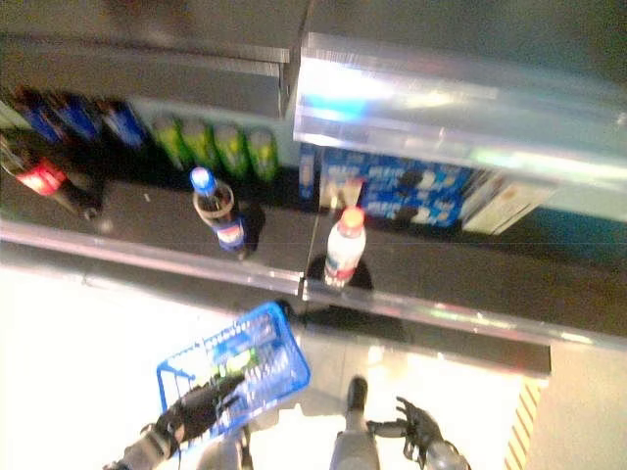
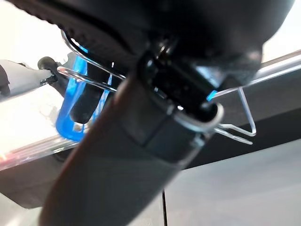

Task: Pick up the drink and place into the basket.

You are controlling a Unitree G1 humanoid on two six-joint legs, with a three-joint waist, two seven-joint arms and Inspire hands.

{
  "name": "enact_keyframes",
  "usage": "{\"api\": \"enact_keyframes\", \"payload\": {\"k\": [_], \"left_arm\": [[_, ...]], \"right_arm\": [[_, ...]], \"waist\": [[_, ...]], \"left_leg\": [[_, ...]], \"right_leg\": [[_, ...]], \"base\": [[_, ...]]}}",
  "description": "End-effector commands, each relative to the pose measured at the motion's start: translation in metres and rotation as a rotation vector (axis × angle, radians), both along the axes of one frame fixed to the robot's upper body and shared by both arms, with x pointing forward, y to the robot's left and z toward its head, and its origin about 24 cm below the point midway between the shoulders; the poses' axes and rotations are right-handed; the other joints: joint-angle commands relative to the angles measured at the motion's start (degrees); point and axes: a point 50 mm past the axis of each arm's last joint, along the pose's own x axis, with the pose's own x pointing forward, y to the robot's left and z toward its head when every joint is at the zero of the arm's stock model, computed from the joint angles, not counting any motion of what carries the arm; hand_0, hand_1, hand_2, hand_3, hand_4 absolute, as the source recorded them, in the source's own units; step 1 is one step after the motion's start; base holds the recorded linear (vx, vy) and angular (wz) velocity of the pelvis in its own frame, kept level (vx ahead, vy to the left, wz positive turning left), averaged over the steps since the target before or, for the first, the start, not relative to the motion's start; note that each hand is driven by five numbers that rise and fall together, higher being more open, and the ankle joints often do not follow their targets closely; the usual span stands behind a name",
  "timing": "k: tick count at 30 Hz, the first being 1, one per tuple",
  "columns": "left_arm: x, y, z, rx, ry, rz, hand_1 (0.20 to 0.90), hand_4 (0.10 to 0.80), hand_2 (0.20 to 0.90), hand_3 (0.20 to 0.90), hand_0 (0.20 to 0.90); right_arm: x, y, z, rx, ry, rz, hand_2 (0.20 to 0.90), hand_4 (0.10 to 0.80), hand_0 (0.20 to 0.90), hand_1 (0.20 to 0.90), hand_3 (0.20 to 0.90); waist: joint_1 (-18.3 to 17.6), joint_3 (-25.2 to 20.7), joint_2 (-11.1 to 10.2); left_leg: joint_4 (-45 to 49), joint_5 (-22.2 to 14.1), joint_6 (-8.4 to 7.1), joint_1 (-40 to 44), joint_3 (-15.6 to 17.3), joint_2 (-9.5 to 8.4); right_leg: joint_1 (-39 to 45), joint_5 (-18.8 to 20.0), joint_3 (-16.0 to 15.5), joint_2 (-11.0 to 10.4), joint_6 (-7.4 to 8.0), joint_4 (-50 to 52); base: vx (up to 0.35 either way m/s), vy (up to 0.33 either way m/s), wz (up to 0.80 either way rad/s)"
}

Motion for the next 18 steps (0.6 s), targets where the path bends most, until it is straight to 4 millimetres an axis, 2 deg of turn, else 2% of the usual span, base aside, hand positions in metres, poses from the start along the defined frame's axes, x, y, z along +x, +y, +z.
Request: {"api": "enact_keyframes", "payload": {"k": [1, 4, 7, 11, 15, 18], "left_arm": [[0.008, 0.013, 0.016, -0.064, -0.141, 0.013, 0.3, 0.1, 0.3, 0.2, 0.3], [0.015, 0.014, 0.023, -0.075, -0.169, 0.008, 0.3, 0.1, 0.3, 0.2, 0.3], [0.017, 0.014, 0.024, -0.074, -0.17, 0.014, 0.3, 0.1, 0.3, 0.2, 0.3], [0.02, 0.015, 0.028, -0.074, -0.187, 0.01, 0.3, 0.1, 0.3, 0.2, 0.3], [0.021, 0.012, 0.029, -0.07, -0.192, -0.001, 0.3, 0.1, 0.3, 0.2, 0.3], [0.019, 0.012, 0.029, -0.055, -0.188, -0.001, 0.3, 0.1, 0.3, 0.2, 0.3]], "right_arm": [[0.004, -0.016, 0.011, -0.027, -0.072, -0.037, 0.9, 0.8, 0.9, 0.9, 0.9], [0.008, -0.018, 0.015, -0.02, -0.118, -0.061, 0.9, 0.8, 0.9, 0.9, 0.9], [0.011, -0.018, 0.018, -0.005, -0.165, -0.08, 0.9, 0.8, 0.9, 0.9, 0.9], [0.026, -0.011, 0.03, 0.033, -0.295, -0.078, 0.9, 0.8, 0.9, 0.9, 0.9], [0.047, -0.003, 0.05, 0.062, -0.45, -0.07, 0.9, 0.8, 0.9, 0.9, 0.9], [0.071, 0.014, 0.081, 0.09, -0.626, -0.006, 0.9, 0.8, 0.9, 0.9, 0.9]], "waist": [[-0.3, -0.4, -1.7], [-1.0, -0.3, -2.1], [-1.0, -0.6, -2.5], [-0.7, -1.4, -3.3], [-0.5, -1.7, -3.7], [-0.5, -1.7, -4.2]], "left_leg": [[11.6, -3.0, -0.48, -7.0, -3.9, 2.89], [18.7, -6.0, -0.35, -11.1, -5.8, 3.31], [24.2, -8.7, 0.02, -13.7, -6.3, 4.62], [25.8, -9.9, 0.18, -15.2, -6.7, 5.01], [25.9, -10.1, 0.2, -15.5, -6.7, 5.28], [25.8, -10.1, -0.02, -15.3, -6.5, 5.51]], "right_leg": [[-6.9, -2.6, 7.4, -4.0, 1.81, 10.1], [-11.0, -4.7, 10.0, -4.0, 1.49, 15.6], [-13.7, -6.9, 10.7, -4.0, 1.42, 20.9], [-15.2, -7.1, 10.8, -4.2, 1.83, 22.0], [-15.6, -6.6, 10.4, -4.4, 2.16, 21.7], [-15.3, -5.9, 10.1, -4.6, 2.57, 20.8]], "base": [[-0.11, -0.01, -0.06], [-0.102, 0.003, 0.09], [-0.016, 0.004, 0.14], [0.004, -0.038, -0.11], [-0.005, -0.027, -0.03], [-0.001, -0.043, -0.01]]}}
